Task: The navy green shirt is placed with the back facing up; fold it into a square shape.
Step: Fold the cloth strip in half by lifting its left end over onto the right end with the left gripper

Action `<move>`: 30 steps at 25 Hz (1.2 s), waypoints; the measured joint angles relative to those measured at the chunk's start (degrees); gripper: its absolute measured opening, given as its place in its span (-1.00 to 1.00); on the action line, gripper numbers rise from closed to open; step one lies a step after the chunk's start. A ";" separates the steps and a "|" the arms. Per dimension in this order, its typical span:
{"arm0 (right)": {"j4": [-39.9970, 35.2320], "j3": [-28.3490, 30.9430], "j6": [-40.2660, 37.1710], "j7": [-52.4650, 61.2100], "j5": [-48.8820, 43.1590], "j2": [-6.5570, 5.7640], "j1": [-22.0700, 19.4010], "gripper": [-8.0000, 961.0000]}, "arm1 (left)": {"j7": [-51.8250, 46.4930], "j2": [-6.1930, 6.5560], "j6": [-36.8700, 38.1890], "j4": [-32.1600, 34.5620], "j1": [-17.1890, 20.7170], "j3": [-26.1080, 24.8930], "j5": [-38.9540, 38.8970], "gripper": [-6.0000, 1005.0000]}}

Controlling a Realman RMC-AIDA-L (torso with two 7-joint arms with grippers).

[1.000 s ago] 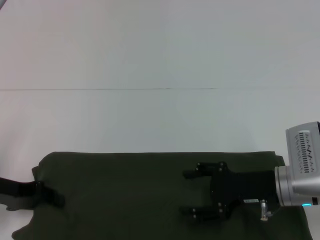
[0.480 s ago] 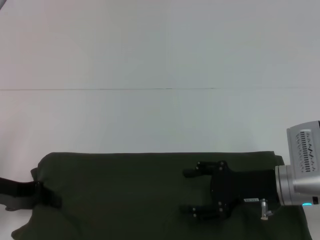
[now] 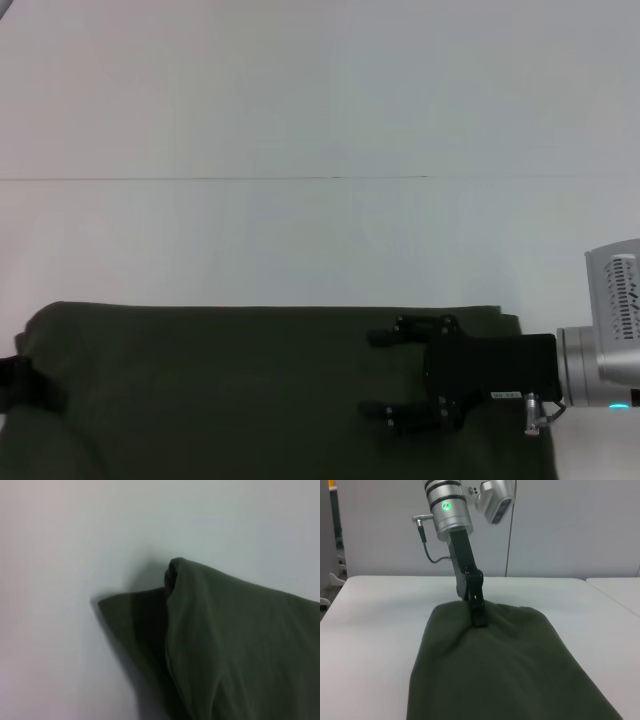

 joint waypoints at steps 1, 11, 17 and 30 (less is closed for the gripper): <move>0.00 -0.02 -0.10 -0.01 0.21 -0.01 -0.07 0.77 | -0.12 0.34 0.12 0.30 -0.04 -0.02 0.92 -0.70; 0.01 -0.33 -0.64 -0.15 0.51 -0.05 -0.37 0.77 | -1.37 2.32 1.20 4.90 -0.13 -1.10 8.91 -0.70; 0.00 -0.45 -0.71 -0.23 0.52 -0.02 -0.56 0.77 | -1.56 2.44 2.46 5.57 -0.15 -1.60 9.19 -0.71; -2.68 0.08 -0.83 -1.98 1.54 -0.17 -3.73 0.77 | -2.95 1.14 19.25 8.90 -2.66 -6.21 -5.51 -0.71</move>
